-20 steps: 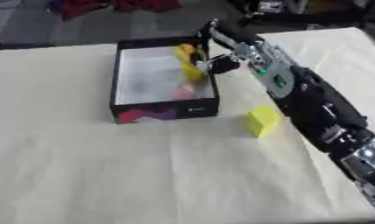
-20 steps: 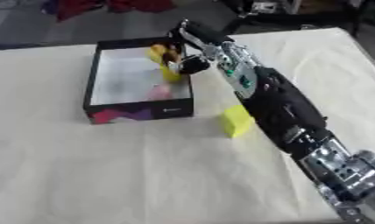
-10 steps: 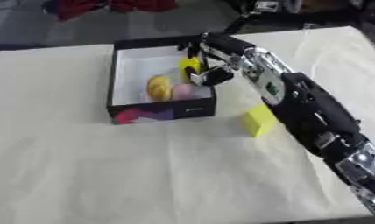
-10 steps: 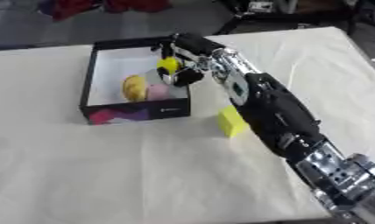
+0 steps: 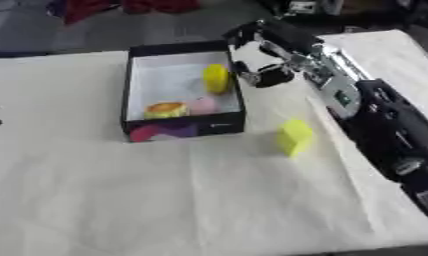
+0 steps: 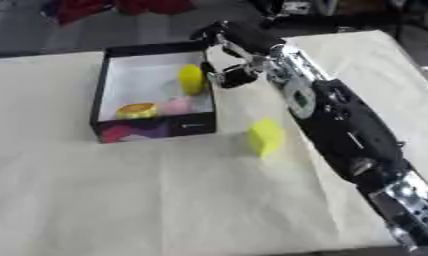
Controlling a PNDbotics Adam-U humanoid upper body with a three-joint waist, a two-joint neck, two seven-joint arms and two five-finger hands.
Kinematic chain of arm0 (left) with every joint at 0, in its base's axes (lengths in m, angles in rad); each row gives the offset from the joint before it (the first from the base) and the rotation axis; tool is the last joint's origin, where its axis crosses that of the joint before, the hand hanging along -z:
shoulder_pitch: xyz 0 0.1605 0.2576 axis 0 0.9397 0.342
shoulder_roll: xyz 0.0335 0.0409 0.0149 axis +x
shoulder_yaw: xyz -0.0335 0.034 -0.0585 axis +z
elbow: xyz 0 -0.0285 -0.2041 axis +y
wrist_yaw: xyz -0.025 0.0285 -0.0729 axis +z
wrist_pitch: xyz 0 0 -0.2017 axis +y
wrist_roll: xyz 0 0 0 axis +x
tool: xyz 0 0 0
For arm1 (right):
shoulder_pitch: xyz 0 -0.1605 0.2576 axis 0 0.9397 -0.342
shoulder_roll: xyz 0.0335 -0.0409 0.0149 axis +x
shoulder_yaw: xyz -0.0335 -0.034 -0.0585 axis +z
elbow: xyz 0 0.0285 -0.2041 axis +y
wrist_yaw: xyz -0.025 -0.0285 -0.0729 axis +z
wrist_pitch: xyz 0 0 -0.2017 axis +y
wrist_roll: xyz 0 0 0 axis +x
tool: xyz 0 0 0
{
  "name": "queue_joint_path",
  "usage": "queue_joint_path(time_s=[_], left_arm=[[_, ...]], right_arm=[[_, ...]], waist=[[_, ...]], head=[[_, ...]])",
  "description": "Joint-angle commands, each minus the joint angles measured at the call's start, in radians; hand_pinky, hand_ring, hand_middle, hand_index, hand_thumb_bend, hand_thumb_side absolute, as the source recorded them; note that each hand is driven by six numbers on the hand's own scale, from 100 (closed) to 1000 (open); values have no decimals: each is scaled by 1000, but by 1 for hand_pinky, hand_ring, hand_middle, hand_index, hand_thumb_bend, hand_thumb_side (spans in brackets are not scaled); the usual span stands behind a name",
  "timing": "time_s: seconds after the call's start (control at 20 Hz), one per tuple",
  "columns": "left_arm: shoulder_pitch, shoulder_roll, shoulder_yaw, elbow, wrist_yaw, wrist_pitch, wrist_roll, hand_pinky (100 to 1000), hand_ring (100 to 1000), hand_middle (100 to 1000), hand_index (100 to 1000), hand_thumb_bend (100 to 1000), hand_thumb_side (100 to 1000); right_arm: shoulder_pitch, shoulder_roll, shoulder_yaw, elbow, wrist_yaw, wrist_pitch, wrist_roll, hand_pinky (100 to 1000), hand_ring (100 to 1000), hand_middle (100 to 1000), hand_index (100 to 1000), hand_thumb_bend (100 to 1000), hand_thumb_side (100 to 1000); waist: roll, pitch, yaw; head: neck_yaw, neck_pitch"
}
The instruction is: Pick up objects on the table and place them in the box.
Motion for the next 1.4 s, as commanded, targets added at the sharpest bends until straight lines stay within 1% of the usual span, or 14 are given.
queue_joint_path(time_s=[0.05, 0.15, 0.3, 0.4, 0.55, 0.6, 0.65, 0.8, 0.95, 1.05, 1.25, 1.4], left_arm=[[-5, 32, 13, -20, -4, 0, 10, 628, 522, 543, 731, 358, 774], [-4, 33, 14, -19, -4, 1, 12, 628, 522, 543, 731, 358, 774], [-3, 35, 14, -18, -3, 1, 12, 628, 522, 543, 731, 359, 774], [-2, 36, 13, -16, -2, 1, 11, 628, 522, 543, 731, 359, 774], [-2, 37, 10, -14, -1, 0, 8, 628, 522, 543, 731, 360, 775], [-3, 37, 9, -14, -1, 0, 7, 628, 522, 543, 731, 360, 775], [-3, 37, 9, -14, -1, 0, 6, 628, 522, 543, 731, 359, 775], [-3, 37, 9, -12, 0, 0, 5, 628, 522, 543, 731, 360, 775], [-4, 35, 8, -12, 0, -1, 4, 628, 523, 544, 731, 360, 775], [-5, 33, 10, -13, 1, -1, 5, 628, 523, 544, 731, 360, 775], [-3, 32, 9, -11, 1, 0, 5, 628, 523, 544, 731, 360, 775], [-4, 31, 10, -12, 1, -1, 4, 628, 523, 544, 731, 360, 776]], right_arm=[[41, -82, 6, -106, -57, -51, -9, 812, 737, 677, 877, 100, 198], [95, -107, 13, -159, -90, -75, 10, 815, 739, 688, 881, 100, 199], [177, -147, 29, -242, -141, -92, 57, 840, 785, 753, 899, 100, 199], [234, -183, 41, -298, -176, -100, 91, 849, 808, 790, 912, 100, 230], [304, -244, 53, -383, -219, -88, 144, 872, 859, 849, 943, 100, 262], [318, -259, 59, -406, -219, -78, 161, 873, 862, 852, 945, 100, 262], [327, -272, 66, -420, -214, -72, 178, 886, 888, 876, 960, 100, 243], [335, -285, 77, -416, -177, -75, 229, 902, 919, 911, 979, 100, 268], [328, -279, 73, -374, -133, -85, 280, 912, 933, 926, 987, 100, 284], [320, -271, 63, -344, -118, -87, 316, 916, 937, 928, 987, 100, 286], [304, -259, 31, -309, -130, -76, 394, 920, 941, 932, 989, 100, 291], [289, -253, -3, -304, -167, -54, 499, 920, 943, 932, 988, 100, 296]], waist=[[-17, -10, -5], [-18, -10, -7], [-19, -10, -7], [-20, -10, -7], [-22, -10, -5], [-21, -9, -4], [-21, -8, -4], [-21, -8, -3], [-18, -9, -2], [-16, -10, -1], [-15, -9, -2], [-14, -10, -3]], head=[[22, -2], [30, -2], [33, -2], [34, -2], [32, -2], [33, -2], [33, -2], [30, -2], [30, -2], [31, -2], [30, -2], [35, -2]])
